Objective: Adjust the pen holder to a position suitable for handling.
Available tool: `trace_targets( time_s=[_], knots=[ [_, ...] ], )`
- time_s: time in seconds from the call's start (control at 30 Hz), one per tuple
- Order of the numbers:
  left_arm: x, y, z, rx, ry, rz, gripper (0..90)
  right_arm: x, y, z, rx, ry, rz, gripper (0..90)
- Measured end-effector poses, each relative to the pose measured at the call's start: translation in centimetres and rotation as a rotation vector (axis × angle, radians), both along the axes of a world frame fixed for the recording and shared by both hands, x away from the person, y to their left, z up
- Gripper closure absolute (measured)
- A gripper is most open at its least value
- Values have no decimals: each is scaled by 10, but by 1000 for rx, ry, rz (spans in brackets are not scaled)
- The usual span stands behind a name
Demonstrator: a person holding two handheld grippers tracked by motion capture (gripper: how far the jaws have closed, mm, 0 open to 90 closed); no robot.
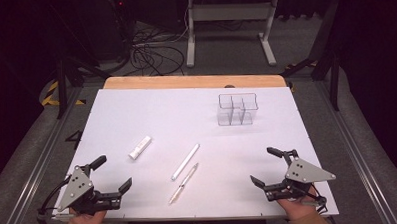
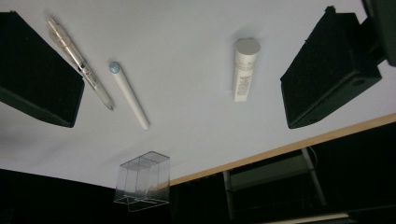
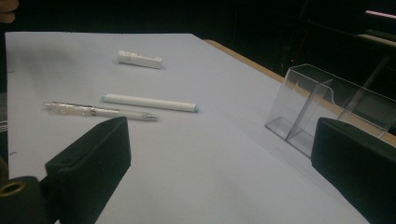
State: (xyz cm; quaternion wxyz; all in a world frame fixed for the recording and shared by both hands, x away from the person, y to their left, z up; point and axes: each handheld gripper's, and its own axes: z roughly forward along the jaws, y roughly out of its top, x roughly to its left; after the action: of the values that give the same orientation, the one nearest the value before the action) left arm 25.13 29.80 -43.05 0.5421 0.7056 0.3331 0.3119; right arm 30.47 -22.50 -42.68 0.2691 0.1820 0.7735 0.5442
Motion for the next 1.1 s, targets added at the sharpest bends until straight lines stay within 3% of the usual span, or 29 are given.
trace_targets(
  time_s=[0.57,1.1],
  knots=[
    [-3,-3,1,44,-23,-1,4,-1,1,2,-14,-7,-2,68],
    [-6,-4,1,42,-22,-2,6,16,9,10,-38,48,-5,95]
  ],
)
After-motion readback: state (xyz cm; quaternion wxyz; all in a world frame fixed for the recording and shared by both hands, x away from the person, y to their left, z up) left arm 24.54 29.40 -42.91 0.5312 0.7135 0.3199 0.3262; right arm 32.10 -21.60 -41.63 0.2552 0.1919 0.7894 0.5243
